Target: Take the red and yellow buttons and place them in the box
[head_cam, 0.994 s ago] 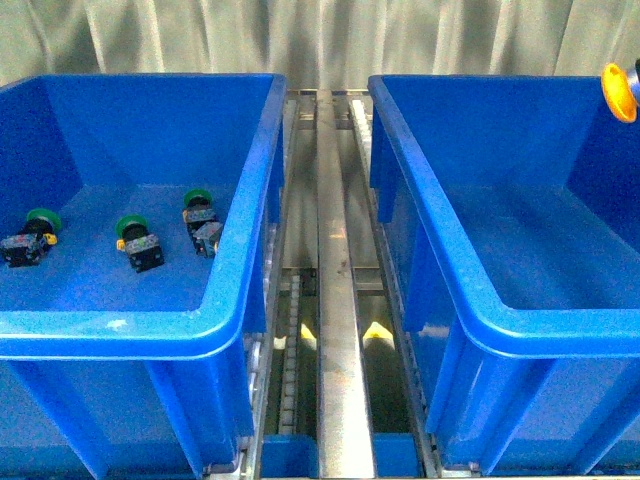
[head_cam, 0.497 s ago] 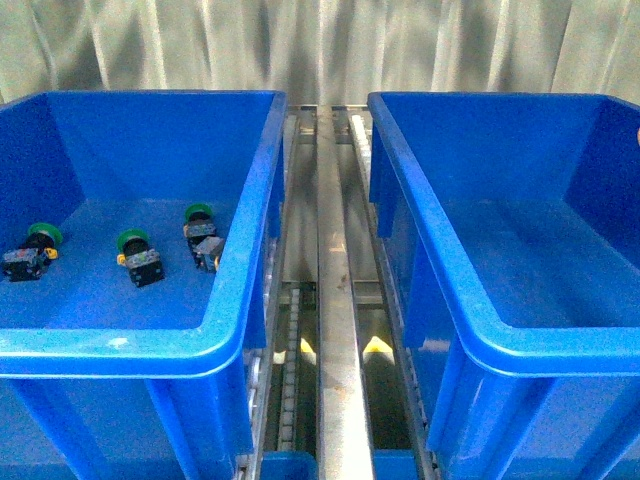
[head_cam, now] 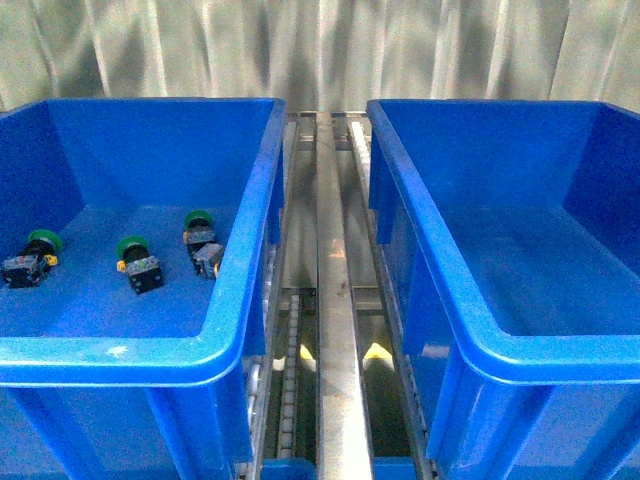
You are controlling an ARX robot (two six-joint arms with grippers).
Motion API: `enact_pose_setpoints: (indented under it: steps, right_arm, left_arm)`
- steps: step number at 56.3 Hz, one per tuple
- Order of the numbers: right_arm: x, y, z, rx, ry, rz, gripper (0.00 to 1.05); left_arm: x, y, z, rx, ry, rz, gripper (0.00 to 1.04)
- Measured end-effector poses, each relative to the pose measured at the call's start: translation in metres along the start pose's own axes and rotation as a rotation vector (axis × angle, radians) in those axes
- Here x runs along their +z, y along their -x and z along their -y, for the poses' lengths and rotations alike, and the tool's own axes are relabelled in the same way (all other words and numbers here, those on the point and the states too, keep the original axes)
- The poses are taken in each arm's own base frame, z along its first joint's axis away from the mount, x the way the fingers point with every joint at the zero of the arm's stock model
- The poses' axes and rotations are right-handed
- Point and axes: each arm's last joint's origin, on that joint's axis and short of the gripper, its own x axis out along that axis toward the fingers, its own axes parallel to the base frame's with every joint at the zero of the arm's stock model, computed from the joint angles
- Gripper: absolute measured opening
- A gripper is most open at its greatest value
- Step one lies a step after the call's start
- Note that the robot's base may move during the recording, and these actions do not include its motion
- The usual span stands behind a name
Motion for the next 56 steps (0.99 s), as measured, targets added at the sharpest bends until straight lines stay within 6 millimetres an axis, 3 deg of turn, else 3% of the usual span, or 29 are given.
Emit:
enact_pose_setpoints:
  steps: [11, 14, 34, 56]
  right_arm:
    - [0.001, 0.004, 0.001, -0.004, -0.029, 0.009, 0.26]
    - [0.001, 0.004, 0.001, -0.005, -0.031, 0.007, 0.26]
    - [0.006, 0.016, 0.011, 0.0, -0.105, 0.021, 0.26]
    - [0.0, 0.04, 0.05, -0.079, -0.193, 0.06, 0.26]
  left_arm:
    - [0.0, 0.0, 0.0, 0.0, 0.0, 0.0, 0.92]
    - [0.0, 0.0, 0.0, 0.0, -0.001, 0.0, 0.98]
    - [0.0, 0.0, 0.0, 0.002, -0.003, 0.0, 0.97]
    - [0.0, 0.0, 0.0, 0.001, -0.003, 0.0, 0.97]
